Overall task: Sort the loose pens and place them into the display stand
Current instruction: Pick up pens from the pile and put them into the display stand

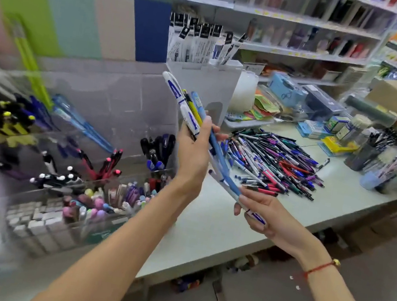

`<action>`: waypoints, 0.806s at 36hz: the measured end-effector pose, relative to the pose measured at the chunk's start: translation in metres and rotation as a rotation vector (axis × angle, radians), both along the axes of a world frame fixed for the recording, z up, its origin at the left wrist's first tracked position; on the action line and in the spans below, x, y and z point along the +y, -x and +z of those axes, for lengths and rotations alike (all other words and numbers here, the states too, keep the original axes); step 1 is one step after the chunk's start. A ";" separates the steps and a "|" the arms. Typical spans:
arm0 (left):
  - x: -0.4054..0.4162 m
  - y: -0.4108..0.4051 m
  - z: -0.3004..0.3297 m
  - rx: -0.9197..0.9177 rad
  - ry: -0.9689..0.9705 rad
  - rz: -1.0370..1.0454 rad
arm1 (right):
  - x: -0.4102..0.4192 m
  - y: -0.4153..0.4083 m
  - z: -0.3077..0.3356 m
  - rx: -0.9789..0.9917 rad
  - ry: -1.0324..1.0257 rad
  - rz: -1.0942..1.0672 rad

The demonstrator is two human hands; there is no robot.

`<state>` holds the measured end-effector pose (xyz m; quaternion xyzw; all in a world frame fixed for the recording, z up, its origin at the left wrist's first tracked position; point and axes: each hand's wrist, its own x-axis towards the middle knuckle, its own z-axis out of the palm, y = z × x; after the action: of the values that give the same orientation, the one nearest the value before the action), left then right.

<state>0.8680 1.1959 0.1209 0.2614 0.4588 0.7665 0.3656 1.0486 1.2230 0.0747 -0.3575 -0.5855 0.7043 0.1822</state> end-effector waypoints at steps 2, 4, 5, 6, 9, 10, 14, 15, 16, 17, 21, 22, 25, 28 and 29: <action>-0.014 0.022 0.007 0.034 -0.001 0.012 | -0.011 0.001 0.002 -0.042 -0.003 0.020; -0.030 0.042 0.011 0.103 0.008 -0.009 | -0.019 0.004 0.002 -0.056 0.025 0.019; -0.039 0.052 0.011 0.133 0.013 -0.026 | -0.022 0.006 0.002 -0.057 0.037 0.017; -0.048 0.060 0.012 0.152 0.018 -0.046 | -0.024 0.010 0.003 -0.057 0.045 0.017; -0.075 0.079 0.008 0.174 0.076 -0.059 | -0.025 0.024 0.010 -0.083 0.016 0.045; -0.083 0.085 0.004 0.191 0.107 -0.042 | -0.026 0.030 0.013 -0.093 -0.007 0.066; -0.115 0.104 -0.010 0.212 0.188 0.039 | -0.027 0.059 0.028 -0.085 -0.073 0.126; -0.124 0.109 -0.013 0.195 0.204 0.068 | -0.029 0.067 0.032 -0.082 -0.091 0.136; -0.133 0.113 -0.015 0.176 0.219 0.101 | -0.032 0.076 0.035 -0.082 -0.110 0.147; -0.142 0.117 -0.017 0.153 0.230 0.135 | -0.035 0.085 0.040 -0.085 -0.133 0.163; -0.172 0.131 -0.022 0.115 0.243 0.265 | -0.049 0.123 0.054 -0.071 -0.196 0.204; -0.175 0.134 -0.022 0.087 0.239 0.278 | -0.053 0.132 0.055 -0.036 -0.184 0.205; -0.177 0.142 -0.020 -0.020 0.237 0.296 | -0.068 0.160 0.050 0.048 -0.126 0.274; -0.173 0.144 -0.014 -0.058 0.217 0.286 | -0.083 0.181 0.043 -0.034 -0.155 0.357; -0.172 0.145 -0.013 -0.081 0.212 0.280 | -0.087 0.186 0.040 -0.064 -0.166 0.375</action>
<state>0.7230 1.0236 0.1082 0.1239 0.5539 0.7671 0.2990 0.8621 1.1364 0.1144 -0.2482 -0.7033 0.6637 0.0580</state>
